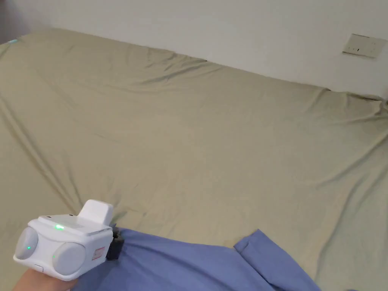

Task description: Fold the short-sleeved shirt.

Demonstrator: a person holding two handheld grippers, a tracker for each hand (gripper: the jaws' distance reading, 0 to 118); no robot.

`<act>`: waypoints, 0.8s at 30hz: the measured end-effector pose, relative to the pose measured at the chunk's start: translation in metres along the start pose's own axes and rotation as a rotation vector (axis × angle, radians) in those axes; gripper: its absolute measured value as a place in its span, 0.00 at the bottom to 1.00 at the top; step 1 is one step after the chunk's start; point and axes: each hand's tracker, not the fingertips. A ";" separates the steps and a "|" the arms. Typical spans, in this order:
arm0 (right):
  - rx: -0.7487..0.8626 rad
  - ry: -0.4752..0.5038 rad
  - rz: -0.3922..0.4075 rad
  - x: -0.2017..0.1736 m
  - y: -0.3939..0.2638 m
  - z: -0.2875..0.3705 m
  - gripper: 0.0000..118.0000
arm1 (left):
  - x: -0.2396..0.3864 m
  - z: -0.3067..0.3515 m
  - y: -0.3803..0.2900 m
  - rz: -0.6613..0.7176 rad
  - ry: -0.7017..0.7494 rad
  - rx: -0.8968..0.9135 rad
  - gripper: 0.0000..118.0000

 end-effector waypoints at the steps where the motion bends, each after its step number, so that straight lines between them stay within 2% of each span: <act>1: -0.009 -0.025 0.020 0.003 0.000 0.000 0.01 | 0.000 0.002 -0.002 -0.003 -0.005 -0.002 0.03; 5: -0.020 -0.111 0.115 0.023 0.007 -0.003 0.01 | -0.005 0.009 -0.004 0.019 -0.011 0.009 0.03; 8: -0.023 -0.116 0.119 0.044 0.021 -0.017 0.01 | -0.002 0.028 0.002 0.048 -0.010 0.042 0.03; 14: -0.119 -0.026 0.076 0.063 0.033 -0.066 0.02 | 0.008 0.058 0.014 0.005 0.011 0.102 0.02; 18: -0.237 0.098 0.117 0.053 0.030 -0.094 0.03 | 0.010 0.077 0.019 -0.017 0.022 0.138 0.02; 19: -0.264 0.141 0.144 0.050 0.029 -0.101 0.09 | 0.009 0.081 0.020 -0.015 0.018 0.155 0.02; 20: -0.292 0.172 0.164 0.047 0.026 -0.108 0.20 | 0.009 0.084 0.021 -0.016 0.016 0.158 0.02; 21: -0.321 0.170 0.191 0.043 0.022 -0.116 0.39 | 0.009 0.086 0.022 -0.013 0.016 0.160 0.02; 22: -0.342 0.174 0.233 0.039 0.019 -0.125 0.44 | 0.009 0.087 0.023 -0.010 0.018 0.163 0.02; 24: -0.371 0.165 0.305 0.032 0.012 -0.140 0.43 | 0.007 0.084 0.023 -0.010 0.017 0.159 0.02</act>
